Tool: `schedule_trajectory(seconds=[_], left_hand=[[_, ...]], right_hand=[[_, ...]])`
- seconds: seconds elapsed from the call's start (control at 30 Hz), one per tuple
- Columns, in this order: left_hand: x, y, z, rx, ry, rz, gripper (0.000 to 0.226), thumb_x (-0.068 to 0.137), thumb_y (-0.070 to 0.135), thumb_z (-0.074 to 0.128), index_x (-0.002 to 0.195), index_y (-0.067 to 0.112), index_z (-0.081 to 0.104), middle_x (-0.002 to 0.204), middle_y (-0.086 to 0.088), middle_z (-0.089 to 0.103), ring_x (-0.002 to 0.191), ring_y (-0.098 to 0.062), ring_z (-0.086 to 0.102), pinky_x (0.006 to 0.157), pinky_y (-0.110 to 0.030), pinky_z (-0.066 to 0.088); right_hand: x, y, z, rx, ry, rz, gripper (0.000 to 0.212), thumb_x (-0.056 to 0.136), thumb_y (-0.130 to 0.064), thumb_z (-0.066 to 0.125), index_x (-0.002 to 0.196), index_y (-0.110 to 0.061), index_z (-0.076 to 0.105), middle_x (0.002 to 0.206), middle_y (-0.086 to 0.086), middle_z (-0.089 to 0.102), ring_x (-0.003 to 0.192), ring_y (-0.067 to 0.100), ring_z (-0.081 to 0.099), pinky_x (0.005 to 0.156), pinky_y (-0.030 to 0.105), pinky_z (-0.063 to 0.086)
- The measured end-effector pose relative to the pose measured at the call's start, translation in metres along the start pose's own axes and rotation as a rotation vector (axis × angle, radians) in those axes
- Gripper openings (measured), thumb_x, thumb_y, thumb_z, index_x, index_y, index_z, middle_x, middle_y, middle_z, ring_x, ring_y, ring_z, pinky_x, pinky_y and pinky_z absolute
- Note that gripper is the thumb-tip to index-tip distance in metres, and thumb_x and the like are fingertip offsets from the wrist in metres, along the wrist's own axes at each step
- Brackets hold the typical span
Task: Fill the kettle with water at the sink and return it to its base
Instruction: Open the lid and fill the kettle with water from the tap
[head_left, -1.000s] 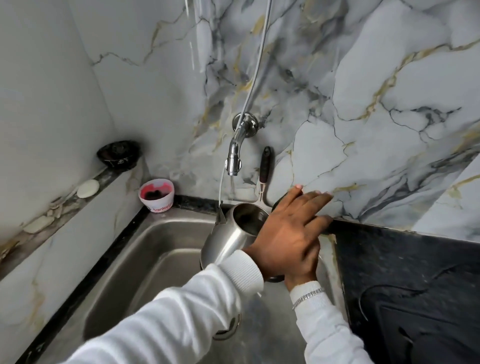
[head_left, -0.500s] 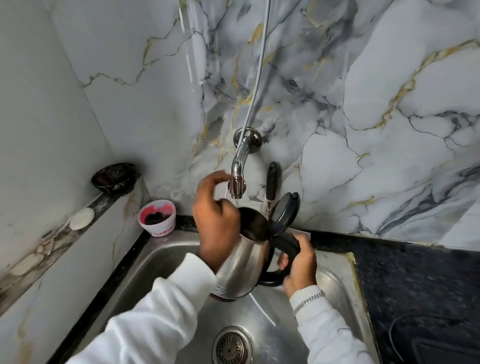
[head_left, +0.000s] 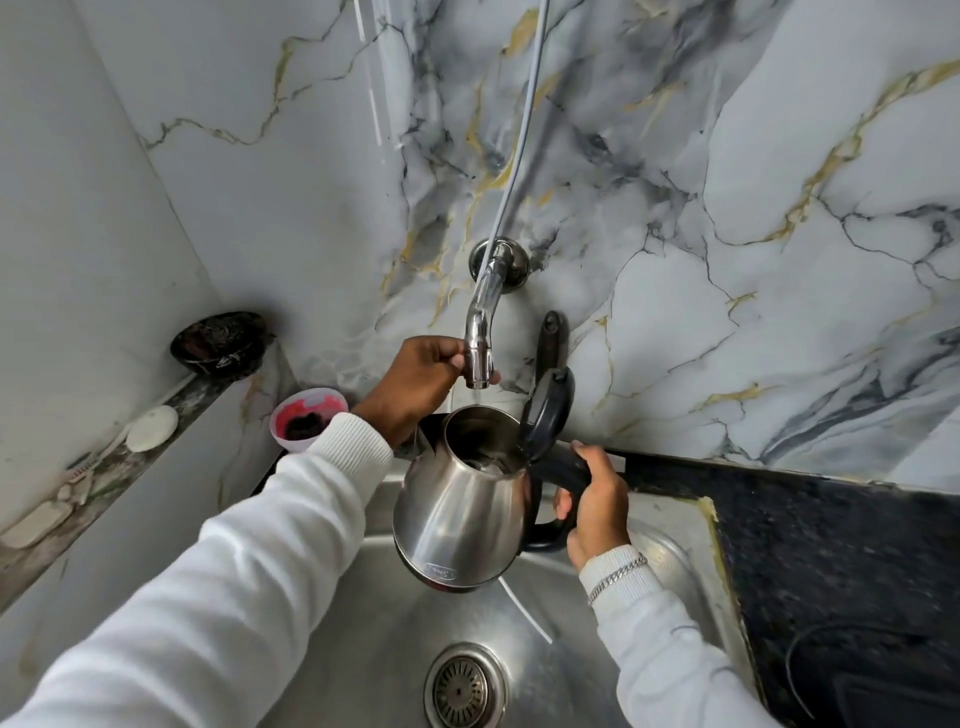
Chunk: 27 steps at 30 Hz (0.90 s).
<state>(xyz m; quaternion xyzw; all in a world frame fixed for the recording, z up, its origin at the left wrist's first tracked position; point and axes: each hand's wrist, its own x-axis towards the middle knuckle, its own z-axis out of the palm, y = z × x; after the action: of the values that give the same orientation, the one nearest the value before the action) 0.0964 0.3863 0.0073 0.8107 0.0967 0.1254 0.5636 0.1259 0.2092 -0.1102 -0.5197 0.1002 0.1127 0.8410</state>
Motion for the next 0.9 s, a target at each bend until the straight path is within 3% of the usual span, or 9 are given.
schedule_trajectory(seconds=[0.07,0.23,0.33,0.47,0.6,0.7,0.8,0.83,0.9], left_hand=[[0.004,0.001,-0.003,-0.012,-0.051,-0.029,0.031,0.092,-0.013,0.038,0.105,-0.014,0.066,0.105,-0.024,0.071,0.078,-0.002,0.068,0.073,-0.005,0.049],[0.010,0.000,-0.010,0.032,-0.153,-0.016,0.029,0.091,-0.009,0.045,0.103,-0.008,0.071,0.108,-0.017,0.074,0.087,0.005,0.067,0.084,-0.004,0.047],[0.009,-0.001,-0.013,0.010,-0.153,-0.007,0.025,0.094,-0.001,0.050,0.105,-0.006,0.071,0.111,-0.019,0.073,0.099,-0.010,0.067,0.099,-0.020,0.047],[0.008,0.002,-0.013,-0.091,-0.108,-0.042,0.023,0.090,-0.002,0.053,0.106,-0.008,0.069,0.112,-0.026,0.072,0.090,-0.007,0.072,0.086,-0.013,0.052],[0.008,0.009,-0.016,-0.250,-0.067,-0.183,0.039,0.083,-0.003,0.034,0.106,0.000,0.066,0.115,-0.027,0.070,0.115,-0.029,0.066,0.112,-0.044,0.038],[0.005,0.011,-0.018,-0.210,-0.084,-0.183,0.032,0.085,0.004,0.041,0.104,0.001,0.068,0.116,-0.025,0.070,0.109,-0.023,0.066,0.106,-0.040,0.040],[0.000,0.012,-0.017,-0.076,-0.055,-0.086,0.018,0.084,0.006,0.067,0.099,-0.004,0.070,0.094,-0.019,0.074,0.081,-0.008,0.069,0.082,-0.021,0.052],[-0.001,0.012,-0.016,-0.056,-0.025,-0.071,0.021,0.081,0.006,0.073,0.098,-0.005,0.070,0.090,-0.017,0.074,0.075,-0.008,0.070,0.076,-0.018,0.053],[-0.003,0.012,-0.012,-0.025,0.060,-0.077,0.028,0.074,0.010,0.081,0.095,-0.005,0.071,0.090,-0.019,0.076,0.078,-0.021,0.074,0.080,-0.028,0.058]], right_hand=[[-0.001,0.000,0.005,-0.005,-0.008,-0.003,0.030,0.084,-0.020,0.059,0.058,-0.009,0.050,0.040,0.004,0.037,0.030,0.015,0.031,0.038,0.026,0.018],[-0.001,0.000,0.013,-0.006,-0.009,-0.022,0.027,0.083,-0.018,0.059,0.058,-0.010,0.052,0.054,0.009,0.042,0.032,0.015,0.032,0.036,0.024,0.018],[-0.001,0.001,0.013,-0.017,-0.009,-0.016,0.030,0.083,-0.019,0.060,0.056,-0.010,0.051,0.045,0.006,0.041,0.031,0.016,0.032,0.036,0.025,0.019],[0.000,0.003,0.009,-0.012,-0.003,-0.020,0.034,0.082,-0.021,0.061,0.052,-0.010,0.049,0.038,0.002,0.039,0.030,0.016,0.031,0.036,0.023,0.018],[-0.001,0.003,0.008,-0.019,0.000,-0.026,0.033,0.082,-0.021,0.062,0.053,-0.010,0.050,0.039,0.001,0.041,0.029,0.015,0.032,0.035,0.022,0.018],[-0.002,0.002,0.008,-0.010,-0.003,-0.031,0.033,0.082,-0.021,0.062,0.053,-0.009,0.051,0.038,0.002,0.041,0.029,0.015,0.032,0.035,0.022,0.018],[-0.003,0.001,0.009,-0.012,-0.008,-0.042,0.032,0.082,-0.019,0.062,0.053,-0.009,0.052,0.039,0.003,0.039,0.029,0.015,0.032,0.035,0.023,0.018],[-0.004,0.001,0.010,-0.015,-0.012,-0.047,0.031,0.082,-0.019,0.062,0.053,-0.009,0.054,0.039,0.003,0.039,0.029,0.015,0.031,0.035,0.023,0.018],[-0.005,0.001,0.010,-0.027,-0.020,-0.052,0.030,0.082,-0.019,0.062,0.055,-0.007,0.053,0.039,0.003,0.037,0.029,0.016,0.031,0.035,0.023,0.018]])
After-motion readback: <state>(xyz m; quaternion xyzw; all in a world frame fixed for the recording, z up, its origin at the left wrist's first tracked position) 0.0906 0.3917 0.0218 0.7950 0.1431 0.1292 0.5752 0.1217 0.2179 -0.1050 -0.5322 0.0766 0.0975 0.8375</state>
